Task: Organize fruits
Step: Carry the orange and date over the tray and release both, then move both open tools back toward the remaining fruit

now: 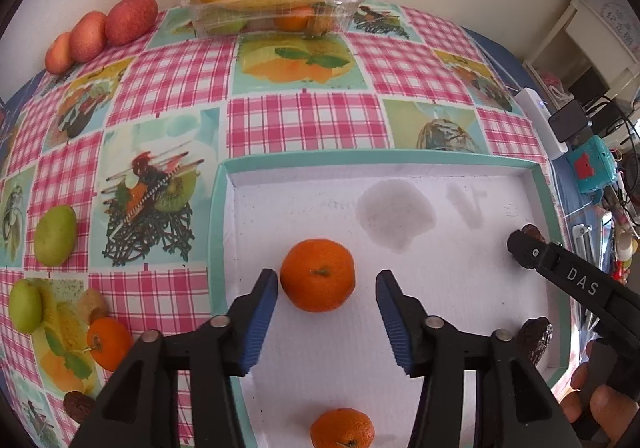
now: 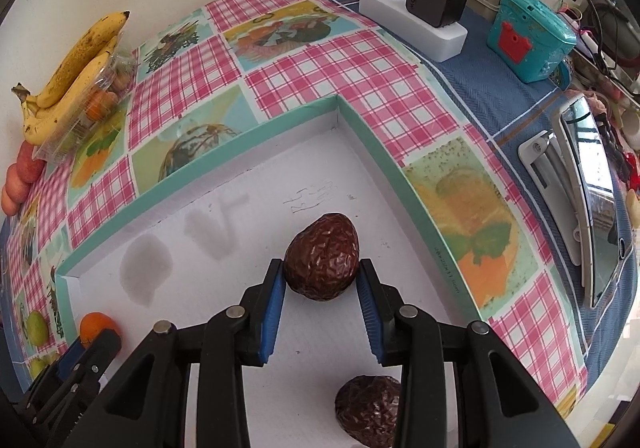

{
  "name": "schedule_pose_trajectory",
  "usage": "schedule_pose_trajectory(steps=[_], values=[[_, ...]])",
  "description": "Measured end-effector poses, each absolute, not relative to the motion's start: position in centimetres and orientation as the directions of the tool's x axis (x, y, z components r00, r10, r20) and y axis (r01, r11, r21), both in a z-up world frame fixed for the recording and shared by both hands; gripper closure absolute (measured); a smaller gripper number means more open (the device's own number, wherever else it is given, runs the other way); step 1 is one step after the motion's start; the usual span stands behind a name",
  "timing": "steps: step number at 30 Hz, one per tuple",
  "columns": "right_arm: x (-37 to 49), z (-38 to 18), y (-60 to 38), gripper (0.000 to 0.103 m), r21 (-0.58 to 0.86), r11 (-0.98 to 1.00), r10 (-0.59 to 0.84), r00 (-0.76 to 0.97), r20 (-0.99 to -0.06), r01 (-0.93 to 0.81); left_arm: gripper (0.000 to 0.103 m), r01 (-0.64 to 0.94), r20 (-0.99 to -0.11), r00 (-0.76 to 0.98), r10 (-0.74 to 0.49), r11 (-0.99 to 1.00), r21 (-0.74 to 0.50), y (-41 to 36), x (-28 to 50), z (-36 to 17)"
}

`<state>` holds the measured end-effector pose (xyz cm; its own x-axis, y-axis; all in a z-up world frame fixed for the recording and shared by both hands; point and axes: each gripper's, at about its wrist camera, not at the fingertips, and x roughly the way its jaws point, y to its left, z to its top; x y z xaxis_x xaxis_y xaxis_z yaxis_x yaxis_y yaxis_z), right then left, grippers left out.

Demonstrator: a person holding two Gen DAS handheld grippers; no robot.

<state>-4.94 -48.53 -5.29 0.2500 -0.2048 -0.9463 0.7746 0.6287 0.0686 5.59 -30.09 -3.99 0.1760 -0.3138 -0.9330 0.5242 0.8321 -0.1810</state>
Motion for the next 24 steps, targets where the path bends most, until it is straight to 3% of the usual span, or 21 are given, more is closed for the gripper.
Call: schedule_pose_trajectory(steps=[1, 3, 8, 9, 11, 21, 24], values=[[-5.0, -5.2, -48.5, 0.063, 0.067, 0.627, -0.207, 0.248, -0.946, 0.776, 0.048, 0.527, -0.933, 0.179, -0.313, 0.831, -0.178, -30.1, 5.6, -3.7], [-5.1, -5.0, -48.5, 0.047, 0.069, 0.628, -0.209, 0.253, -0.944, 0.775, 0.046, 0.526, -0.933, 0.179, -0.311, 0.832, -0.176, -30.0, 5.6, -3.3], [-5.2, -3.6, -48.5, 0.037, 0.098, 0.631, -0.208, 0.29, -0.934, 0.769, 0.034, 0.483, -0.933, 0.217, -0.286, 0.863, -0.152, -28.9, 6.3, -1.9], [-5.2, -3.3, -48.5, 0.026, 0.097, 0.632, -0.213, 0.293, -0.932, 0.768, 0.031, 0.471, -0.933, 0.228, -0.277, 0.87, -0.143, -28.6, 6.5, -1.7], [-5.2, -2.8, -48.4, 0.017, 0.096, 0.635, -0.224, 0.302, -0.927, 0.766, 0.027, 0.448, -0.933, 0.251, -0.26, 0.885, -0.126, -27.9, 6.9, -1.1], [-5.2, -2.6, -48.0, 0.017, 0.073, 0.637, -0.244, 0.291, -0.925, 0.767, 0.007, 0.33, -0.911, 0.34, -0.231, 0.937, -0.114, -24.3, 8.8, 0.6], [-5.0, -2.4, -47.8, 0.017, 0.061, 0.644, -0.254, 0.288, -0.924, 0.762, 0.005, 0.307, -0.908, 0.36, -0.214, 0.946, -0.101, -23.6, 9.3, 0.8]])
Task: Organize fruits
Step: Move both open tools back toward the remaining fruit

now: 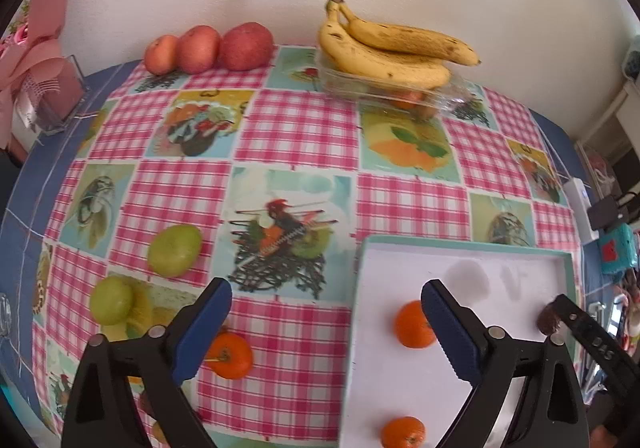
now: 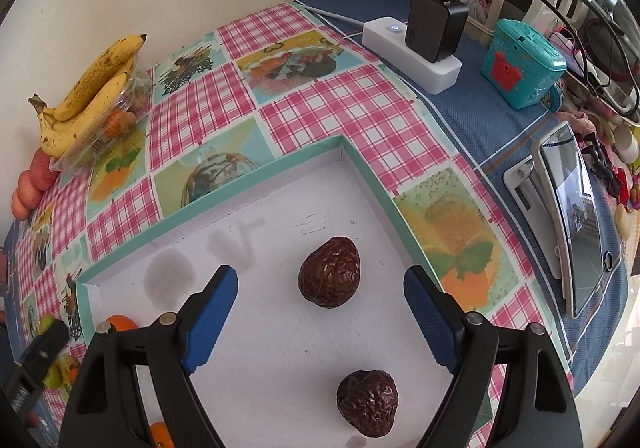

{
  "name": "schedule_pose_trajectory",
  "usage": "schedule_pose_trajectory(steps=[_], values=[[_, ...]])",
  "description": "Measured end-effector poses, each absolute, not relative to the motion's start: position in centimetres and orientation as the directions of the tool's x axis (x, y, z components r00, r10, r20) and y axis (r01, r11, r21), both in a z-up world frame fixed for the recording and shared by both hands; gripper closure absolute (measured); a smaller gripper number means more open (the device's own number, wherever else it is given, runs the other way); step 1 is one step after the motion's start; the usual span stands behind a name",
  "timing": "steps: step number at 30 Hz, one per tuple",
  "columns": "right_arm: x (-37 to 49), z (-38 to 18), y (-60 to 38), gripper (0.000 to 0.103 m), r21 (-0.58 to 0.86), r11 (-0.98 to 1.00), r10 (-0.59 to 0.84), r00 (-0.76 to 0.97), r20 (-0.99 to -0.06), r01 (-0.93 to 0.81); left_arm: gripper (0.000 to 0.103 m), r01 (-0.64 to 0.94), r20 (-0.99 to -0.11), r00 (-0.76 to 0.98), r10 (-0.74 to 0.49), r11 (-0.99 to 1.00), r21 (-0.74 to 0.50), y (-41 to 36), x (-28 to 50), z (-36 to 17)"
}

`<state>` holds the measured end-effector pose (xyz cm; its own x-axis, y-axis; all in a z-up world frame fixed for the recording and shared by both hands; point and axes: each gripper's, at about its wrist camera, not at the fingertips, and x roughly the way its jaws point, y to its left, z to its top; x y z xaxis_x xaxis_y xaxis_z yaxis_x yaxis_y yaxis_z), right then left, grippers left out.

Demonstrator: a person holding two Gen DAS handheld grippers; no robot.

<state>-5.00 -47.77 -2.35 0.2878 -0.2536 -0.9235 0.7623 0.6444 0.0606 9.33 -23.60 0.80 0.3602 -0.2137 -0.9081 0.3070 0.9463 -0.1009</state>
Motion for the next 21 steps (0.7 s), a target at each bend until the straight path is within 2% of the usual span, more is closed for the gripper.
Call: schedule_pose_trajectory(steps=[15, 21], values=[[-4.2, -0.2, -45.8, 0.017, 0.057, 0.679, -0.275, 0.326, -0.905, 0.732, 0.0, 0.252, -0.906, 0.401, -0.138, 0.967, -0.036, -20.6, 10.3, 0.7], [-3.7, -0.6, -44.8, 0.017, 0.073, 0.698, -0.246, 0.334, -0.91, 0.713, 0.0, 0.224, -0.905, 0.4, -0.145, 0.973, -0.057, -18.3, 10.4, 0.9]])
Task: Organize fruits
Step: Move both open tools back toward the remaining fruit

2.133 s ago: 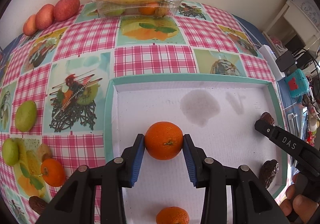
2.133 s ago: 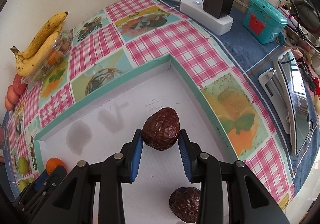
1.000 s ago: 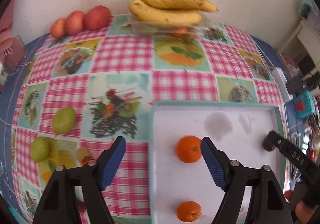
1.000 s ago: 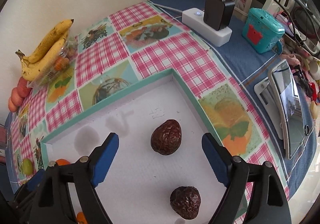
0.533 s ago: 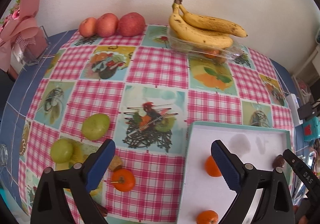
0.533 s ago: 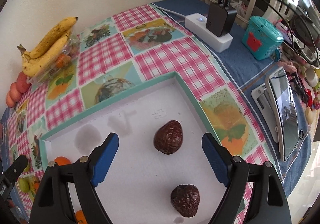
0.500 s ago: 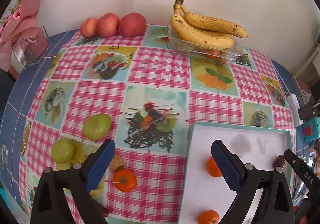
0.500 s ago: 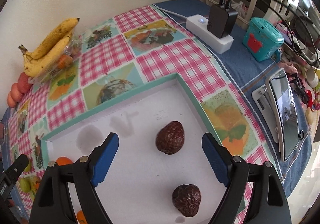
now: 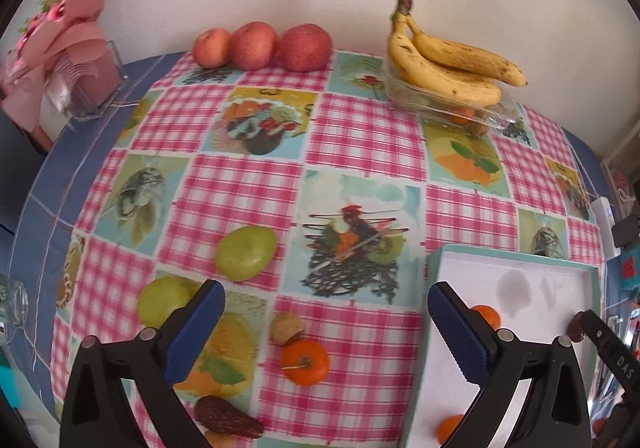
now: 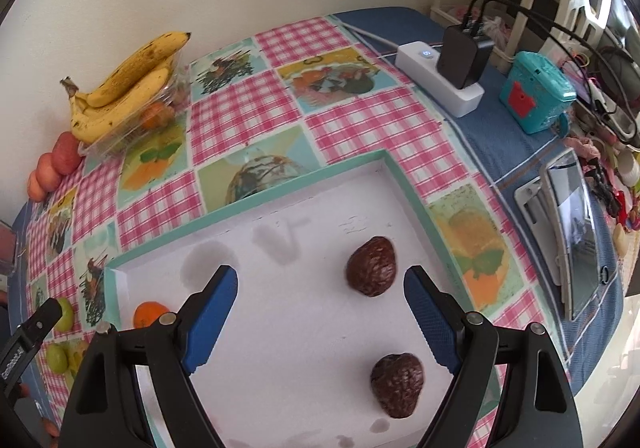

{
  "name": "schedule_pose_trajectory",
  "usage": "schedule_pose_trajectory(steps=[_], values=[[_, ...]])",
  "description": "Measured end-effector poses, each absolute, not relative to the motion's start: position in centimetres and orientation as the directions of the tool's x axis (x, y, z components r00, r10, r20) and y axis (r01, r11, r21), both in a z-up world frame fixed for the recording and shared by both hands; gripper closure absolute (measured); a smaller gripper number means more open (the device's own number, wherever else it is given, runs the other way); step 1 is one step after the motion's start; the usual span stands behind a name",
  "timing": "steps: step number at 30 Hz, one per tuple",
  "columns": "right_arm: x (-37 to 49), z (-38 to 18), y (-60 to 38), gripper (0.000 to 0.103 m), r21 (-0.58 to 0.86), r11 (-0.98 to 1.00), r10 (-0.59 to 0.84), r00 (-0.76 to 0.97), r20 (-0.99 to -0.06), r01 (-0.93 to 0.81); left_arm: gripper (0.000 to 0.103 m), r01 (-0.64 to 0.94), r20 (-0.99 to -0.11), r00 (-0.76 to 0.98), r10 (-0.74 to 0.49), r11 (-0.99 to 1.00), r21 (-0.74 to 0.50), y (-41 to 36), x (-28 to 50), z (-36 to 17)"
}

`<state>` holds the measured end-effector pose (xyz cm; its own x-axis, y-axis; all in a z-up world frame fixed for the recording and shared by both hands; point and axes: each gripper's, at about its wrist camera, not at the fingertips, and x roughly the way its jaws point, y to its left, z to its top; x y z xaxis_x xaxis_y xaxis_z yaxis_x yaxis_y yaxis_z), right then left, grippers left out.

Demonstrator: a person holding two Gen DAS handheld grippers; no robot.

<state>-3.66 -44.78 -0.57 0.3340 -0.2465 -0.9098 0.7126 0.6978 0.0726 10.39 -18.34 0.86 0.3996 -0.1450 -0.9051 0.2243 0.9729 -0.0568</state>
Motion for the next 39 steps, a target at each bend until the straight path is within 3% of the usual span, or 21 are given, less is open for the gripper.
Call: schedule_pose_trajectory(steps=[15, 39], values=[[-2.8, -0.8, -38.6, 0.017, 0.045, 0.765, -0.224, 0.33, -0.917, 0.643, 0.0, 0.207, -0.899, 0.416, -0.138, 0.977, -0.054, -12.2, 11.5, 2.5], [5.8, -1.8, -25.3, 0.017, 0.103, 0.896, -0.088, 0.399, -0.913, 0.433, 0.0, -0.012, -0.895, 0.441, -0.07, 0.996, -0.084, 0.1, 15.3, 3.8]])
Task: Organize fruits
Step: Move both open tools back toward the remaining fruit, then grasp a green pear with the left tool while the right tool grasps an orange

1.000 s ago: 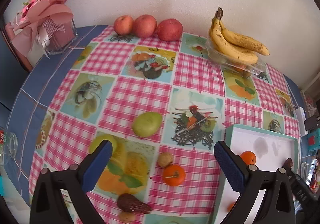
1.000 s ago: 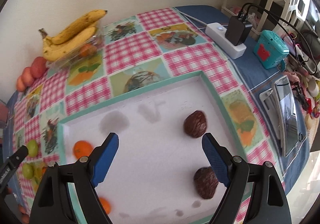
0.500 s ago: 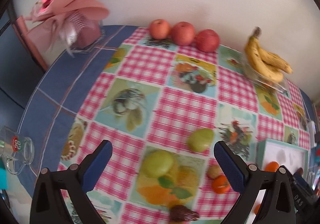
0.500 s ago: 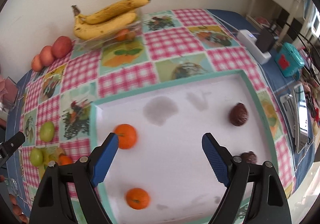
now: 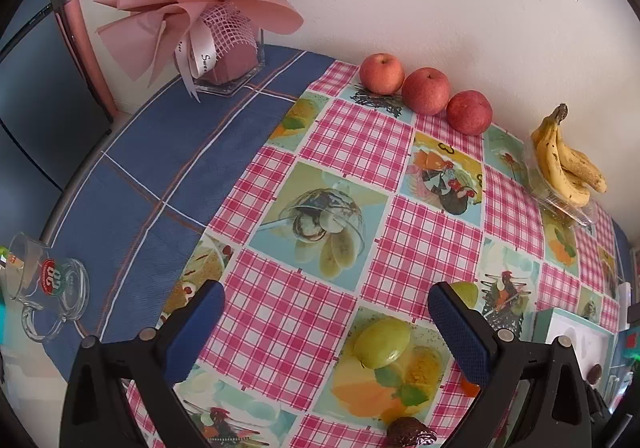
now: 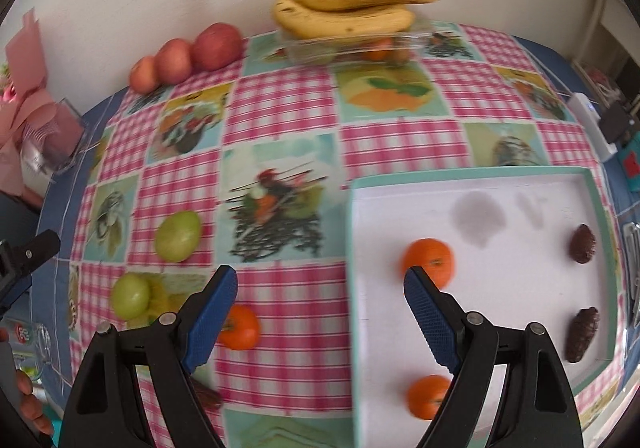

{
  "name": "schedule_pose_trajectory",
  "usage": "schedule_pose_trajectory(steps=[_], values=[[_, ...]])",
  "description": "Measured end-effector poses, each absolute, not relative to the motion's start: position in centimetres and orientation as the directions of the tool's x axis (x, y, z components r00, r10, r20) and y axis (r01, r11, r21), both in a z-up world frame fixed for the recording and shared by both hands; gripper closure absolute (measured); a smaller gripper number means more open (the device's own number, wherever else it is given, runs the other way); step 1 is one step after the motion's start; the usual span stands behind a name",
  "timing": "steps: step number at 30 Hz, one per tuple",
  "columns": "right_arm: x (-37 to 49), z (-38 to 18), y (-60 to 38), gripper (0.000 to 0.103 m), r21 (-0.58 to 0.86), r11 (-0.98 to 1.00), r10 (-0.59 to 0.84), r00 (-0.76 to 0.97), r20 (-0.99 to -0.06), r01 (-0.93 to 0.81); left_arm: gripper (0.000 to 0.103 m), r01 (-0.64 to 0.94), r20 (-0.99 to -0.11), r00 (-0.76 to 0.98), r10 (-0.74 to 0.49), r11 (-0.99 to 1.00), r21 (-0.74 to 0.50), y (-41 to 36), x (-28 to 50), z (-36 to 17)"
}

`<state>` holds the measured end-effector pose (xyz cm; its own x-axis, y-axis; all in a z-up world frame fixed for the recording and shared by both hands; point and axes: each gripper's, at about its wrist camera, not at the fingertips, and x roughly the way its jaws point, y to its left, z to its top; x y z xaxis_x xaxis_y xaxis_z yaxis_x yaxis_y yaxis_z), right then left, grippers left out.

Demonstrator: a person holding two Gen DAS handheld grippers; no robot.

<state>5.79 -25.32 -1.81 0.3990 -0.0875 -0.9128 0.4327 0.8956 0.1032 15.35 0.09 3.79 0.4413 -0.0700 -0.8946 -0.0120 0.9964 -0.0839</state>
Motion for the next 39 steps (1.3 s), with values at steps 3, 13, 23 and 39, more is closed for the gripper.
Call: schedule_pose_trajectory(steps=[3, 13, 23, 39], values=[[6.1, -1.9, -24.3, 0.017, 0.107, 0.902, -0.077, 0.4, -0.913, 0.418, 0.0, 0.0, -0.895, 0.439, -0.077, 0.996, -0.085, -0.1, 15.3, 3.8], [7.0, -2.2, -21.8, 0.017, 0.082, 0.929, -0.068, 0.383, -0.921, 0.362, 0.0, 0.09, -0.947, 0.31, -0.085, 0.994, -0.06, -3.5, 16.0, -0.8], [7.4, -4.7, -20.9, 0.017, 0.058, 0.94, -0.055, 0.317, -0.947, 0.336, 0.0, 0.103, -0.969, 0.245, -0.033, 0.995, -0.008, -4.1, 16.2, -4.1], [7.3, -6.6, -19.6, 0.045, 0.073, 0.958, -0.012, 0.296, -0.955, 0.276, 0.053, 0.158, -0.972, 0.176, -0.156, 0.979, -0.128, -5.5, 15.4, -5.8]])
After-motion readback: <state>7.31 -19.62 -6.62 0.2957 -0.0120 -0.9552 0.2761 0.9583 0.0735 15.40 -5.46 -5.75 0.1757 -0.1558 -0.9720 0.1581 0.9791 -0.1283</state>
